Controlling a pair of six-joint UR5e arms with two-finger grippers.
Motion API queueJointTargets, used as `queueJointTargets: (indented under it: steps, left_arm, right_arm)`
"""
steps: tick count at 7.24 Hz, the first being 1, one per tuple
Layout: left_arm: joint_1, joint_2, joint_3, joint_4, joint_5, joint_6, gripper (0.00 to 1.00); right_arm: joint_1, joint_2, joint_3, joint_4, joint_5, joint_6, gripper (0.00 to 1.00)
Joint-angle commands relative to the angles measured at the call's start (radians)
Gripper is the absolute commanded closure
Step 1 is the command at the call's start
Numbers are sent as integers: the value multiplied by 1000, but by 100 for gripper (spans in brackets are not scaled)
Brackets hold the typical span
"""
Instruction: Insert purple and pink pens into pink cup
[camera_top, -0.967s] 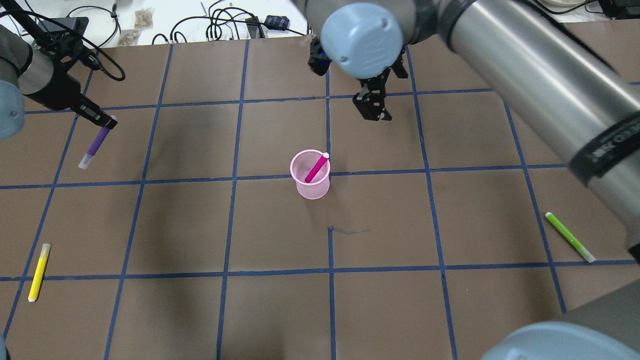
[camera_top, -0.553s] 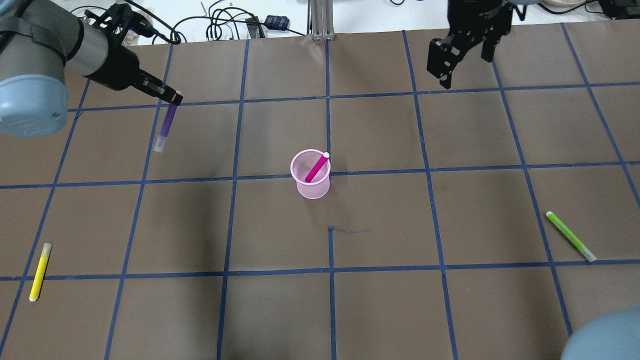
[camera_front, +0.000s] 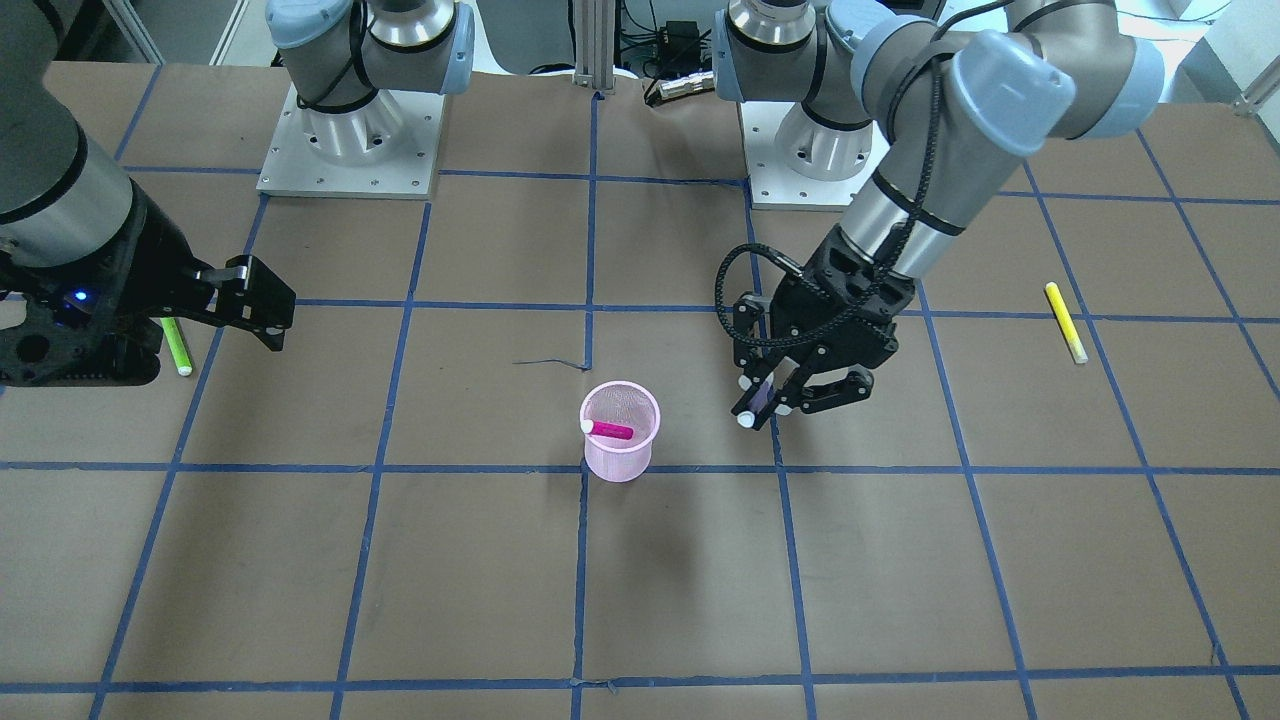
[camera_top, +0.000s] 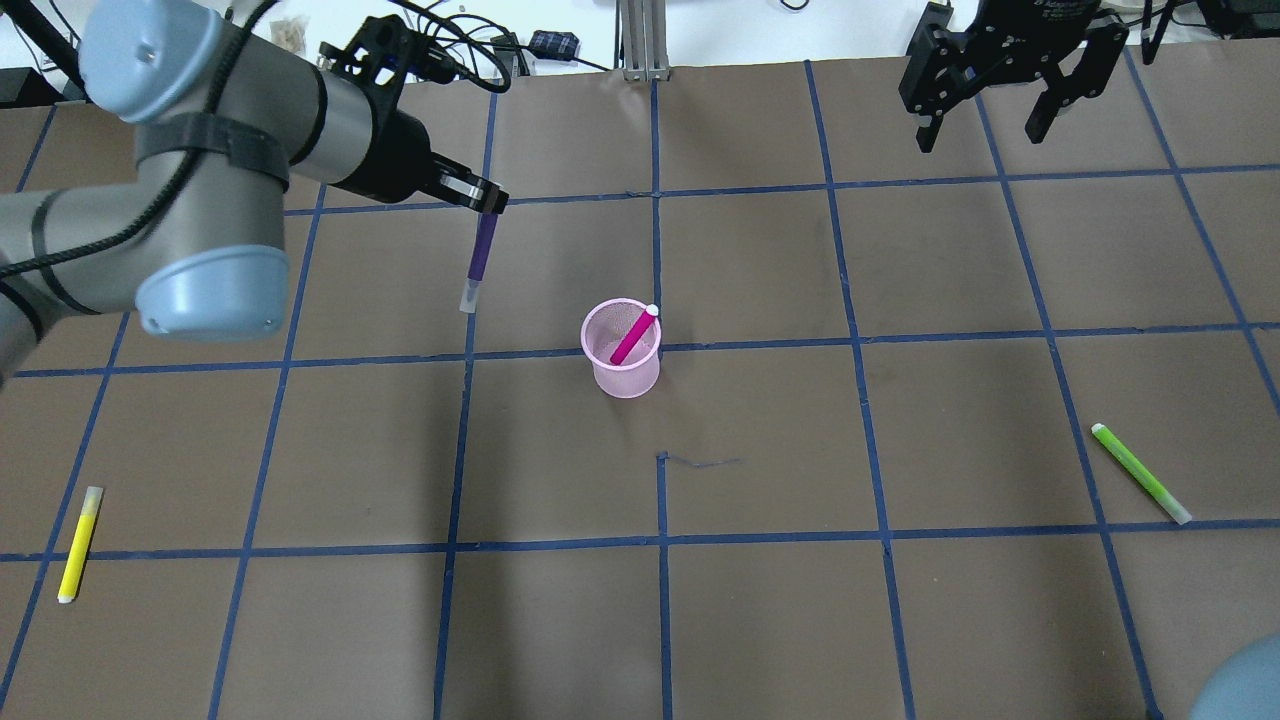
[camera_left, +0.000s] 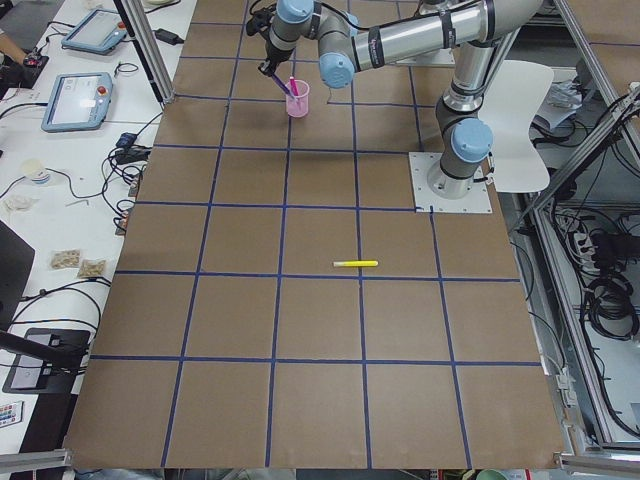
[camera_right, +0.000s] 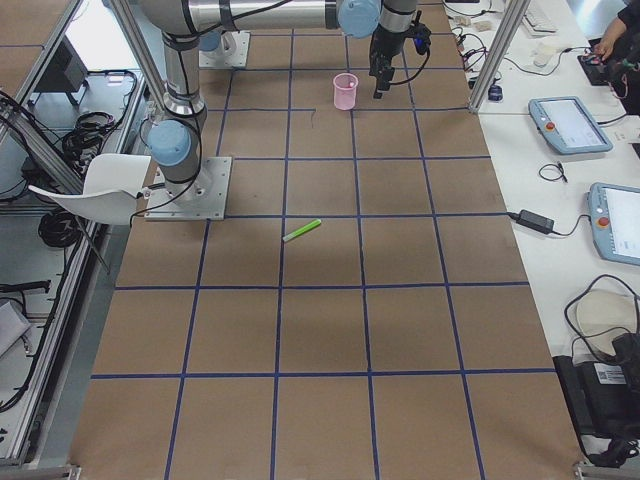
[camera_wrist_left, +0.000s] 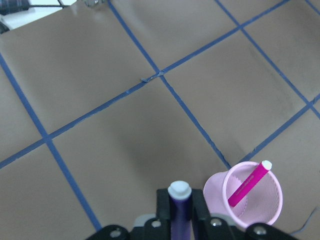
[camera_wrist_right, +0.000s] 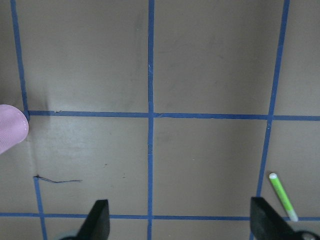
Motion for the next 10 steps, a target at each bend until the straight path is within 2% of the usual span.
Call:
queueJointTargets:
  steps: [1, 3, 7, 10]
  left_arm:
    - [-111, -20, -104, 301, 9, -197, 100]
    - [-176, -42, -106, 356, 105, -264, 100]
    - [-198, -146, -106, 526, 107, -317, 100]
    - [-224, -178, -123, 557, 132, -328, 100]
  right_arm:
    - [56, -12, 52, -22, 25, 167, 0]
    - [72, -15, 67, -93, 19, 208, 0]
    - [59, -57, 83, -79, 3, 226, 0]
    - [50, -89, 122, -81, 3, 228, 0]
